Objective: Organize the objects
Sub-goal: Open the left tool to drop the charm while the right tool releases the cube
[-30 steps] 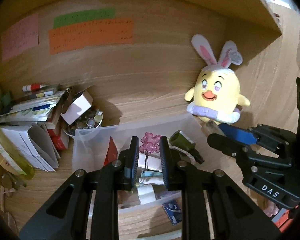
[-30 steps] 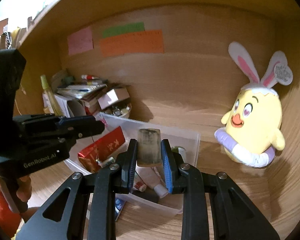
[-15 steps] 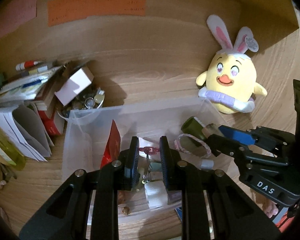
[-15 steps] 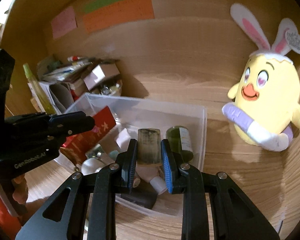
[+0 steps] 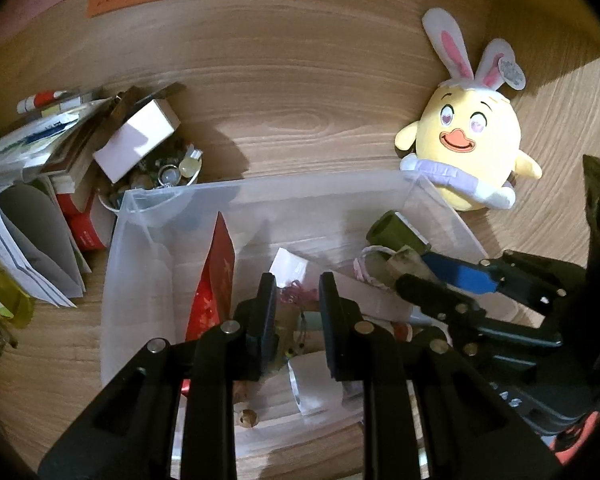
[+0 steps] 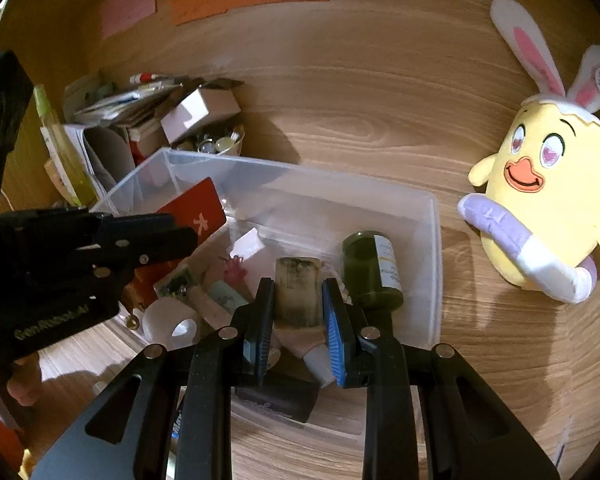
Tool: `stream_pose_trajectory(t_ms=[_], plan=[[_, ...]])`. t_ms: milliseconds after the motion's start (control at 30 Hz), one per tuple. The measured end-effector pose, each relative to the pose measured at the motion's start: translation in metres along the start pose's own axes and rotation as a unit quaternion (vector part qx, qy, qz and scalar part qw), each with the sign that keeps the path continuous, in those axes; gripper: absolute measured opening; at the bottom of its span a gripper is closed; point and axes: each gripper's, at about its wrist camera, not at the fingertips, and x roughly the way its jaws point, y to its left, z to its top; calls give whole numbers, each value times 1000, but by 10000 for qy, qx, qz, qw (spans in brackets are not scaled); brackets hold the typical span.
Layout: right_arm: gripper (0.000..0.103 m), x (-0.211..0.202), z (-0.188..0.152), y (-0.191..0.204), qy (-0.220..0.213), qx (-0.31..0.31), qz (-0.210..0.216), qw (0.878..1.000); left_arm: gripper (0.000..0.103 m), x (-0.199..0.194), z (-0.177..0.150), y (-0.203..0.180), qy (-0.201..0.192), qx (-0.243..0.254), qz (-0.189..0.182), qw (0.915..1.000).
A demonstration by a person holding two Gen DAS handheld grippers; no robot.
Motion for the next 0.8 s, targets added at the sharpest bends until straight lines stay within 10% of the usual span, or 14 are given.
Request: stream_pose_trajectory(t_ms=[233, 800], plan=[[23, 4, -2, 7, 37, -124, -95, 9999, 44, -11, 0, 2, -155, -33, 49, 9999], [70, -46, -3, 14, -535, -139, -202, 9983, 71, -66, -8, -7, -729, 149, 264, 9969]])
